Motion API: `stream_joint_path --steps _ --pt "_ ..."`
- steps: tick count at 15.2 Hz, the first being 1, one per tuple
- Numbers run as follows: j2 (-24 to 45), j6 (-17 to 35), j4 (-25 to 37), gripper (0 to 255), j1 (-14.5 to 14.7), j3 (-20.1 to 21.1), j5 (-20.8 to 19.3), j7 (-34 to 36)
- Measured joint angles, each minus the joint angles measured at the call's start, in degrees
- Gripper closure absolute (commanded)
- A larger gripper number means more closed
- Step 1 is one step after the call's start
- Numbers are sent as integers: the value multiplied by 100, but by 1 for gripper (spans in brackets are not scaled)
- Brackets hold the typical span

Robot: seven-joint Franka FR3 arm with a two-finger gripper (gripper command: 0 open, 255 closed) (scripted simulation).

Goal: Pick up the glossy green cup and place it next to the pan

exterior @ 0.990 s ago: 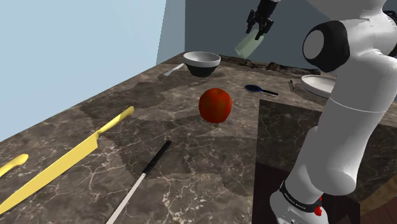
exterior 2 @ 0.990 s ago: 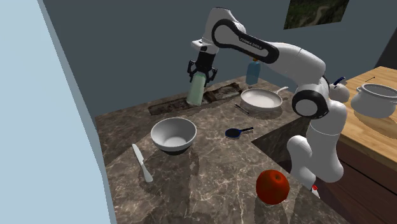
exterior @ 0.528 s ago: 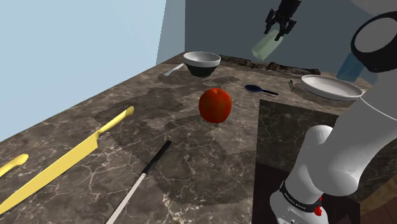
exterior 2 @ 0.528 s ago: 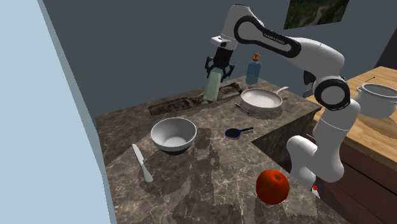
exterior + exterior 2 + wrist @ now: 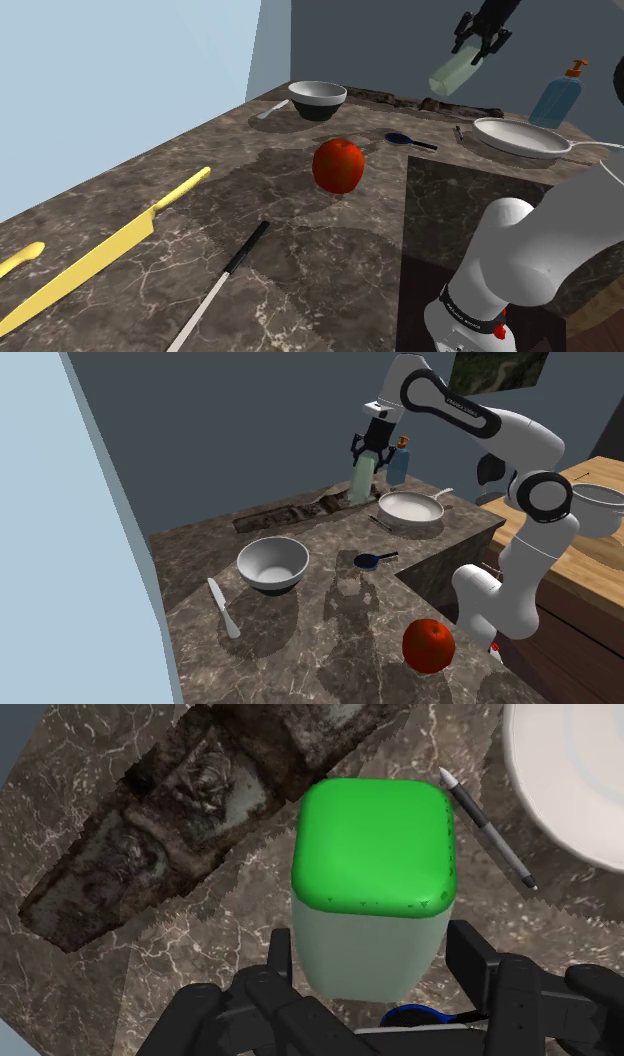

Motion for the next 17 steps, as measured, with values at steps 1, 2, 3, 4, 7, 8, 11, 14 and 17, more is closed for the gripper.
stream_joint_path --steps 1,2,3,4,7,8,11,14,17 --pt "-114 32 -124 255 -66 52 -68 -7" --pt "-185 64 -218 255 -107 87 -109 -5" --pt "-270 126 -357 255 -157 145 -158 15" --pt "-305 179 -440 255 -176 158 -177 20" --pt "-498 409 -849 255 -288 279 -280 86" --pt "-536 482 -955 255 -308 284 -302 90" --pt "-687 701 -1310 255 -395 328 -384 113" --pt "-801 932 -1644 255 -459 348 -448 138" --pt "-919 1161 -1984 255 -529 376 -515 175"
